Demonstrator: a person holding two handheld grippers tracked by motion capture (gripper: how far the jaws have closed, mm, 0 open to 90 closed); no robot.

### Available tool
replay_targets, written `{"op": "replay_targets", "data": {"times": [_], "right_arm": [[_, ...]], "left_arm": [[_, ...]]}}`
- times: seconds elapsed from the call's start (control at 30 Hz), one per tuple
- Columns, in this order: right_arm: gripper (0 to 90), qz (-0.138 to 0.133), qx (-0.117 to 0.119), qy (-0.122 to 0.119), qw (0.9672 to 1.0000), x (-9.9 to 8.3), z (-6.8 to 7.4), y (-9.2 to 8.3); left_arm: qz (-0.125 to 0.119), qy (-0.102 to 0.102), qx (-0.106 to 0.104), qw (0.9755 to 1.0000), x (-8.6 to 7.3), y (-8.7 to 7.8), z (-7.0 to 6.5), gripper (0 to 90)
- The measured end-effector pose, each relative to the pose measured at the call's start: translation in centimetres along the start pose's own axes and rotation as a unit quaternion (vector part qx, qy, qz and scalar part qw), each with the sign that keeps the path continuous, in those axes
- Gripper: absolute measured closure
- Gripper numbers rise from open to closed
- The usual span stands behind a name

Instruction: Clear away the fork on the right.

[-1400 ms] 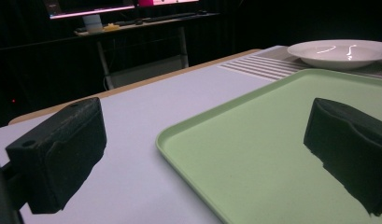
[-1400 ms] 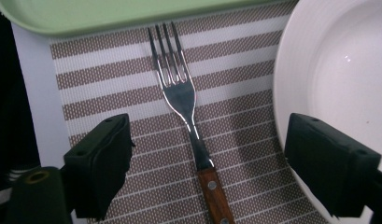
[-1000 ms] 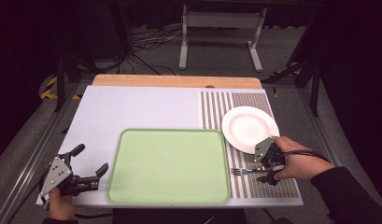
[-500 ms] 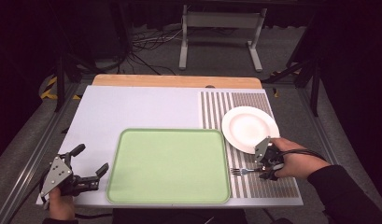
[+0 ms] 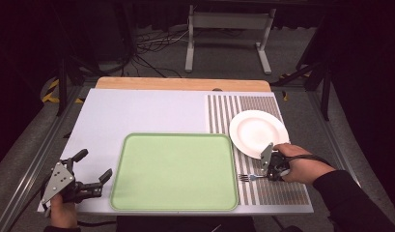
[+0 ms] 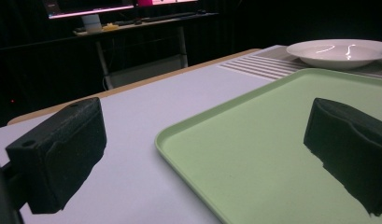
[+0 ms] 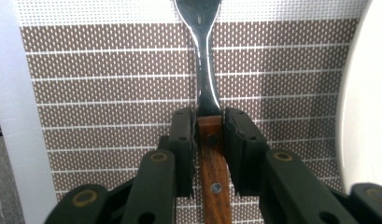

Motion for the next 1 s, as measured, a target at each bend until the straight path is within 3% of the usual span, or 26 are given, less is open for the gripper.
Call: {"op": "replay_targets", "data": {"times": [0.17, 0.47, 1.0], "right_arm": [[77.3, 0.010, 0.002, -0.022, 0.9997, 0.2, 0.0, 0.0], [78.0, 0.010, -0.002, -0.029, 0.9995, 0.3, 0.1, -0.1], [78.0, -0.037, -0.042, -0.014, 0.9984, 1.2, -0.4, -4.2]], "left_arm": [[0.002, 0.002, -0.001, 1.0000, 0.0, 0.0, 0.0, 0.0], [0.002, -0.001, 0.000, 1.0000, 0.0, 0.0, 0.0, 0.0], [0.000, -0.001, 0.000, 1.0000, 0.0, 0.0, 0.0, 0.0]]}}
Point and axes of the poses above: each handheld gripper's, and its own axes: y roughly forward along the jaws, x roughly out of its top, z roughly to its left, the point moved 2 cm from there along y, roughly forward along the jaws, and after that the axes turned 3 degrees about -x, right-handed, at the moved point
